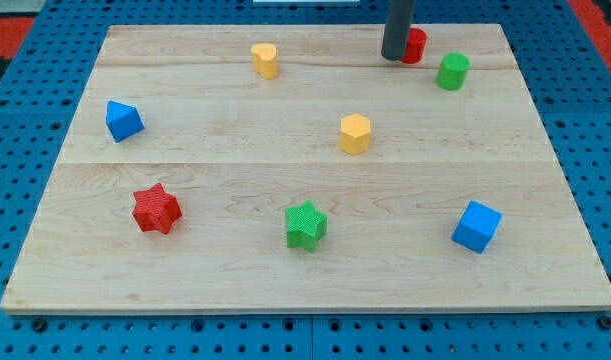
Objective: Move your arm to yellow heart
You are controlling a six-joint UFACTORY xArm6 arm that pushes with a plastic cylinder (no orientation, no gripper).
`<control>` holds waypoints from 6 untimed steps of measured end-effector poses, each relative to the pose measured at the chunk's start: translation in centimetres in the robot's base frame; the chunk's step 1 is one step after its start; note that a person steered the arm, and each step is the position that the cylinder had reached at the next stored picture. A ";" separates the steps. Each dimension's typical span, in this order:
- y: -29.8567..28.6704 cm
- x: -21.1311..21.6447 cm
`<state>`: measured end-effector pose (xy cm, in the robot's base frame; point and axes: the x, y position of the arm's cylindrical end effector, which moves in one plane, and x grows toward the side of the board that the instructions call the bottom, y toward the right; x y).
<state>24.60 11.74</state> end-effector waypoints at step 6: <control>-14.2 2.3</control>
